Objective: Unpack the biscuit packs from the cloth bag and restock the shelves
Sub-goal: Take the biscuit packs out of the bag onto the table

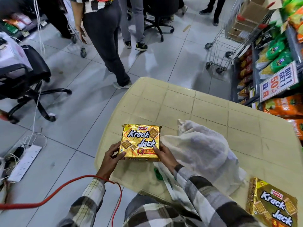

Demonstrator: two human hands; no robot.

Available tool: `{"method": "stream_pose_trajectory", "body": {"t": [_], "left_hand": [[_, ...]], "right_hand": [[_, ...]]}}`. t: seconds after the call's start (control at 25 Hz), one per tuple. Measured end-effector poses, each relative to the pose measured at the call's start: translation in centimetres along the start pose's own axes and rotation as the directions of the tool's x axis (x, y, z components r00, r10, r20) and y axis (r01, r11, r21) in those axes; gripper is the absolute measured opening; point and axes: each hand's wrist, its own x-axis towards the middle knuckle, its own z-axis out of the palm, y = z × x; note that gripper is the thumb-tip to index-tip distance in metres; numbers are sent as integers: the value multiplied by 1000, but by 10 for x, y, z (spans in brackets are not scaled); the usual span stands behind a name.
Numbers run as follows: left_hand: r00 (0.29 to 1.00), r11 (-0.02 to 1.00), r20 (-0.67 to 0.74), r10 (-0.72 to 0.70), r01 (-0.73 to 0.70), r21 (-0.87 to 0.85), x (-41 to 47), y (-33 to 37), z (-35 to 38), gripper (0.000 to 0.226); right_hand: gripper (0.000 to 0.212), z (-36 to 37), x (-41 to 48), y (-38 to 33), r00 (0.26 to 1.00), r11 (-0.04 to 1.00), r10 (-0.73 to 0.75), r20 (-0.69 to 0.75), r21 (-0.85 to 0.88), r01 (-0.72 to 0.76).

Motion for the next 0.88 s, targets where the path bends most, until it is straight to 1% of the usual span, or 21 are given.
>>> {"method": "stream_pose_trajectory", "body": {"t": [0.12, 0.2, 0.24, 0.28, 0.36, 0.44, 0.52, 0.56, 0.6, 0.64, 0.68, 0.72, 0.76, 0.8, 0.84, 0.88], "left_hand": [[999, 999, -25, -47, 47, 5, 11, -23, -10, 47], [997, 997, -39, -71, 71, 18, 13, -41, -19, 48], [996, 996, -44, -80, 82, 29, 13, -47, -22, 49], [995, 995, -52, -89, 91, 35, 14, -49, -23, 51], [990, 992, -82, -119, 122, 35, 16, -54, -24, 54], [980, 986, -125, -153, 160, 52, 17, -55, -23, 56], [974, 978, -157, -163, 180, 102, 18, -58, -22, 57], [974, 976, -160, -159, 179, 124, 17, -58, -22, 56], [973, 971, -173, -150, 178, 160, 17, -59, -23, 57], [967, 959, -218, -131, 179, 220, 18, -59, -23, 59], [956, 933, -279, -89, 179, 314, 19, -57, -20, 64], [941, 900, -336, -29, 171, 401, 18, -52, -15, 67], [928, 876, -369, 48, 138, 462, 17, -45, -3, 67], [926, 863, -351, 141, 59, 501, 13, -35, 11, 63], [937, 849, -264, 230, -61, 525, 10, -26, 31, 57], [951, 837, -125, 281, -180, 516, 5, -15, 54, 49]], "right_hand": [[49, 10, 25, 29, 1000, 977, -11, 0, -212, 11], [62, 19, 44, 54, 999, 925, 26, -43, -378, -40], [63, 22, 54, 67, 997, 896, 46, -54, -439, -65], [59, 27, 57, 69, 996, 875, 77, -43, -477, -89], [53, 38, 50, 54, 993, 854, 115, -21, -508, -110], [59, 43, 59, 64, 986, 856, 166, 24, -500, -132], [66, 41, 72, 85, 983, 877, 177, 45, -460, -137], [64, 38, 66, 78, 983, 886, 177, 49, -443, -137], [55, 33, 49, 60, 989, 896, 143, 35, -429, -115], [42, 25, 32, 47, 994, 894, 106, 1, -438, -94], [33, 16, 12, 36, 997, 889, 58, -52, -451, -75], [28, 4, -2, 39, 994, 881, 22, -104, -468, -68], [27, -12, -19, 44, 984, 860, 12, -176, -500, -99], [26, -25, -32, 56, 973, 838, 7, -230, -529, -131], [27, -38, -45, 68, 964, 811, 20, -266, -560, -171], [28, -51, -59, 80, 954, 791, 57, -294, -570, -223]]}}
